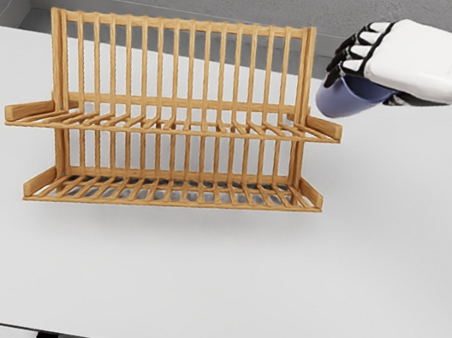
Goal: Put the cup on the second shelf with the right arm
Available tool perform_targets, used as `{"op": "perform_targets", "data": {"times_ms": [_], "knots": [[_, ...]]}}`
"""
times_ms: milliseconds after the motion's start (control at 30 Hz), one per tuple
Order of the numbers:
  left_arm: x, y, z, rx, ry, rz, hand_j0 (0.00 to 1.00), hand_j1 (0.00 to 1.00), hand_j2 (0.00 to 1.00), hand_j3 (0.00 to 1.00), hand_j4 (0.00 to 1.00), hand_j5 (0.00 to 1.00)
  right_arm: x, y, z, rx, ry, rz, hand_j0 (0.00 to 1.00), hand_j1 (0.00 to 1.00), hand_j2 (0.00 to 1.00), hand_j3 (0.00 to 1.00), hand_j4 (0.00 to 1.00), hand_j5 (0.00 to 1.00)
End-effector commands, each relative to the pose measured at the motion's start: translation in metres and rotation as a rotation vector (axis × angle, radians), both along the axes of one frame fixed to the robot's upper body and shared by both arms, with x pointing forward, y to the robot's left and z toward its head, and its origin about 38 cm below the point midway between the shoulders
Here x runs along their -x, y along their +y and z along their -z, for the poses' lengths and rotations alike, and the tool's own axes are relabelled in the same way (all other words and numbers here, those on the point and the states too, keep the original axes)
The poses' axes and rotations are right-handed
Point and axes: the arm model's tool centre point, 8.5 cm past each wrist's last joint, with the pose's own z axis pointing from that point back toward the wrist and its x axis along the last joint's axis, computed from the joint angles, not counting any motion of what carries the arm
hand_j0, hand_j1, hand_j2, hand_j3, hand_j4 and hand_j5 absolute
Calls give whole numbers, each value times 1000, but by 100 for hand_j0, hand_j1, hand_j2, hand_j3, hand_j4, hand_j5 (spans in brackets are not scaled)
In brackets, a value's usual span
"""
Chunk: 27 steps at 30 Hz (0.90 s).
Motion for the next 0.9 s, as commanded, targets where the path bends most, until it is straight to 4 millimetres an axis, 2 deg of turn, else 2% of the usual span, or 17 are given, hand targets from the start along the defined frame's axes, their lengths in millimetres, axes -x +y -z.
{"op": "perform_targets", "data": {"times_ms": [0,100,300,367,833,867], "knots": [[0,0,0,1,0,0,100,100,100,100,100,100,7,7,-3,0,-12,-25,66,66,66,66,66,66],[-1,0,0,0,-2,0,100,100,100,100,100,100,13,13,-6,4,-29,-50,66,66,66,66,66,66],[0,0,0,1,0,0,100,100,100,100,100,100,12,18,-4,-4,-24,-63,66,66,66,66,66,66],[-1,0,0,0,-2,0,100,100,100,100,100,100,12,25,-1,-12,-15,-80,67,67,67,67,67,67],[0,0,0,1,0,0,100,100,100,100,100,100,13,36,31,38,60,-105,69,69,69,69,69,69],[-1,0,0,1,-1,0,100,100,100,100,100,100,13,36,31,39,61,-105,82,82,82,82,82,82]]}}
